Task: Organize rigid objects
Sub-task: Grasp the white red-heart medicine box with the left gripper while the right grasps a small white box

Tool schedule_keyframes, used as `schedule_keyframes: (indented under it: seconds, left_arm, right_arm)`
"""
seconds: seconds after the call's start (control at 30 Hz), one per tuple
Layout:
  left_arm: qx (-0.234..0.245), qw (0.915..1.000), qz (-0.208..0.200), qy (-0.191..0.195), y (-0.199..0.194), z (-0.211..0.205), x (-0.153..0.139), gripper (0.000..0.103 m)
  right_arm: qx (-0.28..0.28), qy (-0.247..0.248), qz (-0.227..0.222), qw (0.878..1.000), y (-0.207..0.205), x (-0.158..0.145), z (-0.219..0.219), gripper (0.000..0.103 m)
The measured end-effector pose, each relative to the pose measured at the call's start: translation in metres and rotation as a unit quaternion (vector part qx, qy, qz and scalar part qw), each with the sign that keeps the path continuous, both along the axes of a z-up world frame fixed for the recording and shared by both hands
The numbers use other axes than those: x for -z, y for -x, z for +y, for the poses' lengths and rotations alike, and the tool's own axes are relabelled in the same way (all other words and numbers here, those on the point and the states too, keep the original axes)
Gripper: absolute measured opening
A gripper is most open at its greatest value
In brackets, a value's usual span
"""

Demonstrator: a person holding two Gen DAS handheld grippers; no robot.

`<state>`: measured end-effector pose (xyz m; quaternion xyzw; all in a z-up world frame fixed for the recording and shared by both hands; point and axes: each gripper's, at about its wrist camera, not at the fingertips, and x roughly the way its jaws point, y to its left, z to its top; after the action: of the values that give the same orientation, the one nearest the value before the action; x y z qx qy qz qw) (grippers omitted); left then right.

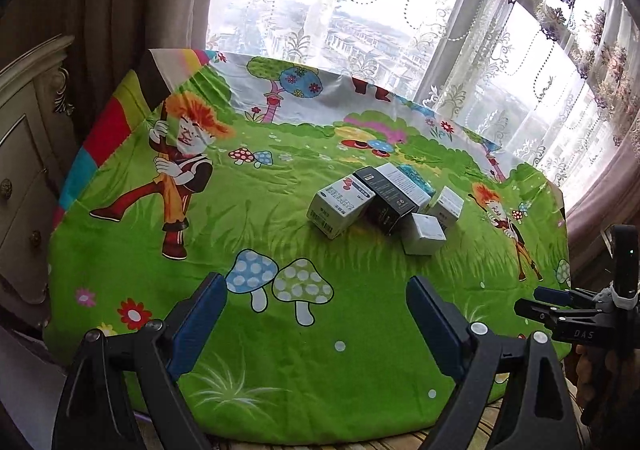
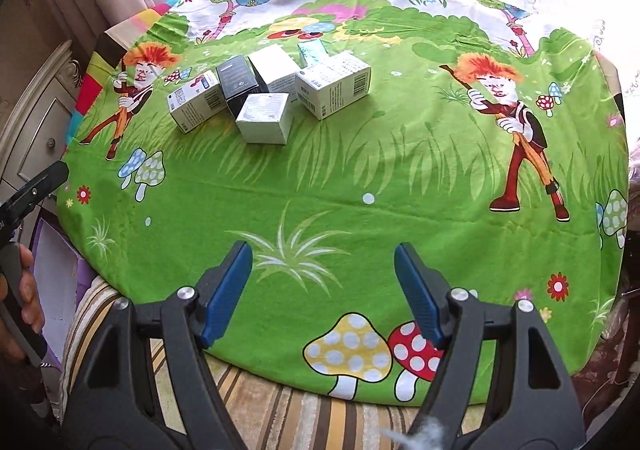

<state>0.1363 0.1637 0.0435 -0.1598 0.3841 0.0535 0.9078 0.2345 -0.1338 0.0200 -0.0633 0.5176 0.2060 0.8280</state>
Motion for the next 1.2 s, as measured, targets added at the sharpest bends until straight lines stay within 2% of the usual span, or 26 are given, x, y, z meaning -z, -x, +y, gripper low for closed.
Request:
schedule_keyframes:
  seconds: [0.2, 0.27, 0.37, 0.5, 0.6, 0.77, 0.93, 1.1, 1.2]
  left_arm:
    - [0.039, 0.9992, -0.006, 0.004, -0.04, -0.008, 0.004, 0.092]
    - [0.059, 0.9982, 0.001, -0.015, -0.059, -0.016, 0.01, 0.092]
    - [0.085, 0.9939, 0.027, -0.065, -0.09, -0.027, 0.024, 0.092]
    - [0.114, 0.9876, 0.049, -0.096, -0.122, -0.031, 0.04, 0.093]
    - [0.131, 0.9822, 0.065, -0.118, -0.141, -0.033, 0.053, 0.093]
    - [0.159, 0.9709, 0.084, -0.158, -0.155, -0.037, 0.068, 0.093]
    - [0.18, 0.9665, 0.092, -0.158, -0.169, -0.041, 0.075, 0.093]
    - [0.2, 0.965, 0.099, -0.138, -0.174, -0.047, 0.083, 0.091]
    - [0.207, 0.965, 0.105, -0.122, -0.176, -0.05, 0.088, 0.073]
  right_arm:
    - [0.009, 0.004, -0.01, 1.0, -0.038, 0.002, 0.0, 0.077]
    - [0.009, 0.003, -0.01, 1.0, -0.051, 0.005, 0.006, 0.077]
    - [0.007, -0.013, -0.003, 1.0, -0.072, 0.01, 0.016, 0.077]
    - [0.011, -0.018, -0.008, 1.0, -0.096, 0.015, 0.03, 0.087]
    - [-0.031, -0.01, -0.027, 0.999, -0.111, 0.016, 0.048, 0.091]
    - [-0.126, 0.029, -0.07, 0.989, -0.134, 0.022, 0.068, 0.094]
    - [-0.171, 0.043, -0.053, 0.983, -0.159, 0.035, 0.079, 0.097]
    - [-0.195, 0.039, -0.014, 0.98, -0.175, 0.054, 0.088, 0.097]
    - [-0.202, 0.05, -0.003, 0.978, -0.181, 0.067, 0.093, 0.097]
